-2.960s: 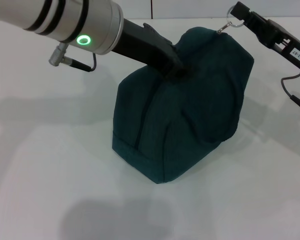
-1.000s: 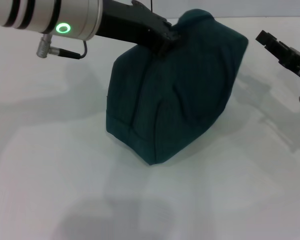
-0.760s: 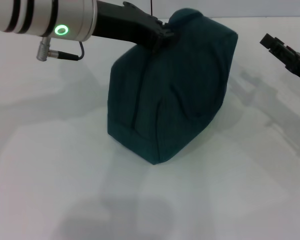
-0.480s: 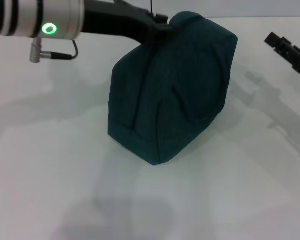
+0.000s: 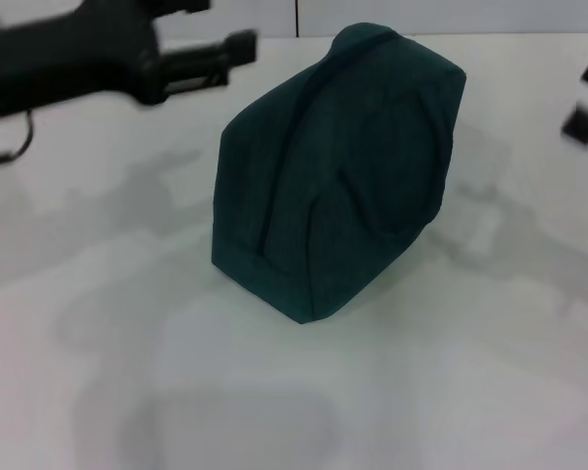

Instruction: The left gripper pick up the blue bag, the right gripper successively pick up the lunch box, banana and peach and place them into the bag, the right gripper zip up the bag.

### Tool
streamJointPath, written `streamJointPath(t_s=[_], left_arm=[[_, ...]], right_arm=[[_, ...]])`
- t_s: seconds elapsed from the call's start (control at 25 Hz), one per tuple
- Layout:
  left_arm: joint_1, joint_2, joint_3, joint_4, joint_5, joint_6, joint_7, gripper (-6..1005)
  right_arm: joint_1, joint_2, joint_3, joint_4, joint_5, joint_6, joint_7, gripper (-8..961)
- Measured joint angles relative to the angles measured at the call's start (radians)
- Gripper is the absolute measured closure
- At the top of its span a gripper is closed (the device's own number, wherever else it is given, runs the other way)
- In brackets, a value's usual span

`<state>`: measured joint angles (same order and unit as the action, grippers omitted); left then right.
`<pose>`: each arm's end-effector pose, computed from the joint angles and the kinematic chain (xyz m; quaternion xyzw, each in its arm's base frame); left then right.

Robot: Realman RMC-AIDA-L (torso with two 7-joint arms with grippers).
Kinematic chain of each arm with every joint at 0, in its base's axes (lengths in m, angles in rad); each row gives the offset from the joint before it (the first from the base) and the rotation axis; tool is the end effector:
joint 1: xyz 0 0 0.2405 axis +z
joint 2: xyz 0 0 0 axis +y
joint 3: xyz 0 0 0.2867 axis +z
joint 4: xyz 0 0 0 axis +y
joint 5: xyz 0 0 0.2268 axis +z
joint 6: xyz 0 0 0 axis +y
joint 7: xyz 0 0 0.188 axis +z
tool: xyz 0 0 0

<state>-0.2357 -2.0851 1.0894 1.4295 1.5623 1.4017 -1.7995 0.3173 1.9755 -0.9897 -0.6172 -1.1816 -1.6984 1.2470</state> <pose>-0.1773 0.3643 0.0426 -0.9107 -0.1448 -0.3151 0.2245 0.2659 0.3411 0.0344 -0.8404 0.1551 0.4769 0.2053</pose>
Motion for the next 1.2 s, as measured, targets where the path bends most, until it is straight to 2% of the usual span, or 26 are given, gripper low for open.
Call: streamJointPath(t_s=[0.2,0.32,0.44,0.6,0.8,0.96,1.2], left_arm=[[0.103,0.000,-0.053,-0.171,-0.086,0.144,0.307,293],[0.147,0.001,-0.086,-0.278,-0.082,0.235,0.434,230],[0.176,0.001,-0.093,-0.351,-0.027,0.269,0.489,166],[0.181,-0.001,-0.094,-0.444,0.052,0.266,0.551,167],[0.153,0.000,-0.112,-0.606,0.107,0.227,0.637,167],[0.138,0.001,-0.118,-0.678,0.124,0.186,0.696,167],[0.131,0.001,-0.118,-0.694,0.141,0.173,0.705,167]], right_arm=[[-0.070,0.007,0.002,-0.135,-0.145,-0.120,-0.098,93],[-0.086,0.018,0.001,-0.139,-0.217,-0.163,-0.147,94],[-0.089,0.026,-0.012,-0.115,-0.295,-0.174,-0.186,94],[-0.079,0.028,-0.031,-0.002,-0.361,-0.140,-0.265,94],[-0.063,0.032,-0.051,0.154,-0.383,-0.024,-0.384,94],[-0.059,0.034,-0.058,0.196,-0.380,0.058,-0.430,94],[-0.056,0.034,-0.059,0.204,-0.375,0.095,-0.438,94]])
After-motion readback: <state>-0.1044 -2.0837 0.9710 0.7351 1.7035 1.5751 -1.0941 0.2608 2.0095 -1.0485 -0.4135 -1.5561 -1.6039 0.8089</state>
